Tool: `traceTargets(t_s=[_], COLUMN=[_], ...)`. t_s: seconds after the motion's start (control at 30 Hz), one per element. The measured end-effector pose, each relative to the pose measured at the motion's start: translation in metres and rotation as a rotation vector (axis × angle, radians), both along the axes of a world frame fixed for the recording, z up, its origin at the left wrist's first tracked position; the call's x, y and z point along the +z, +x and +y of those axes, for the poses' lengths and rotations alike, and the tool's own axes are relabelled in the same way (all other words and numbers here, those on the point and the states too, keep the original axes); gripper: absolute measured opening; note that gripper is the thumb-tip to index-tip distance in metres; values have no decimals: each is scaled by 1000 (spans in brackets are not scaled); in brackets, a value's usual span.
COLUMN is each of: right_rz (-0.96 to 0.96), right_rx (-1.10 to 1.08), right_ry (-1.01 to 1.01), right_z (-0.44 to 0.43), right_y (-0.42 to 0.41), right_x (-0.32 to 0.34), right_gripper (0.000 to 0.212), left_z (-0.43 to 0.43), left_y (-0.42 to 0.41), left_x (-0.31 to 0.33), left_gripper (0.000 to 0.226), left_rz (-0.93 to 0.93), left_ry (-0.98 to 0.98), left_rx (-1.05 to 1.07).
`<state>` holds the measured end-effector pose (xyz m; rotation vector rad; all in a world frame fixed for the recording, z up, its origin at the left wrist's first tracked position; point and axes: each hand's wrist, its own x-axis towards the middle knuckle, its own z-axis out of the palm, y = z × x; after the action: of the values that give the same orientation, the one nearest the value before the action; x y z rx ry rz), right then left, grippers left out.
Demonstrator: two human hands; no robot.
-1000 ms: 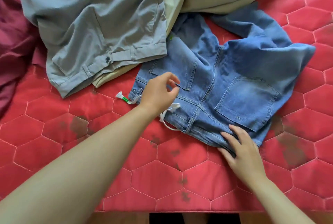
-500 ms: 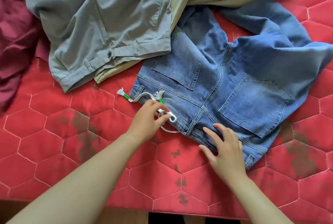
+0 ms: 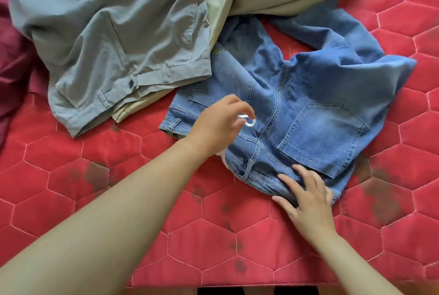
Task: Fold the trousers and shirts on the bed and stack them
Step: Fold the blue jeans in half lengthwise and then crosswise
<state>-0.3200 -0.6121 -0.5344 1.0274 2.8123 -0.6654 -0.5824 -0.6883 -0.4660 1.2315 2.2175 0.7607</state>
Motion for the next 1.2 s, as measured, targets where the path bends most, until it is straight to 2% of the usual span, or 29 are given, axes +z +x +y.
traceTargets(t_s=[0.1,0.27,0.37,0.43,0.53,0.63,0.77,0.93,1.07,1.2], right_rz=[1,84,139,127,65,49,134,276,255,235], right_rx=[22,-60,-146,-247,-431,-463,-383,-270,-347,-279], right_ry=[-20,-8,39,83,85,63,18,20,83,39], right_z=[5,-5,-13,-18,-26,-34,-28,11,35,23], right_y=[2,3,-1,-3,0,4,9,26,57,72], right_x=[-1,-4,-3,-2,-4,-6,-5,12,25,19], right_gripper=[49,39,35,33,35,38,36,21,23,26], left_z=[-25,-78,-88,-85,-75,-72,-80,-95,-120,-130], left_y=[-9,-13,-14,-17,-15,-6,-6,-1,50,68], left_x=[-22,-32,-37,-44,-55,-60,-62,-56,-47,-46], left_gripper=[24,26,30,38,47,48,49,49,49,41], left_rz=[38,181,292,271,140,205,236,192,101,103], left_ry=[-301,-142,-141,-172,-233,-335,-365,-374,-333,-239], left_rx=[6,244,304,368,451,417,368,221,118,189])
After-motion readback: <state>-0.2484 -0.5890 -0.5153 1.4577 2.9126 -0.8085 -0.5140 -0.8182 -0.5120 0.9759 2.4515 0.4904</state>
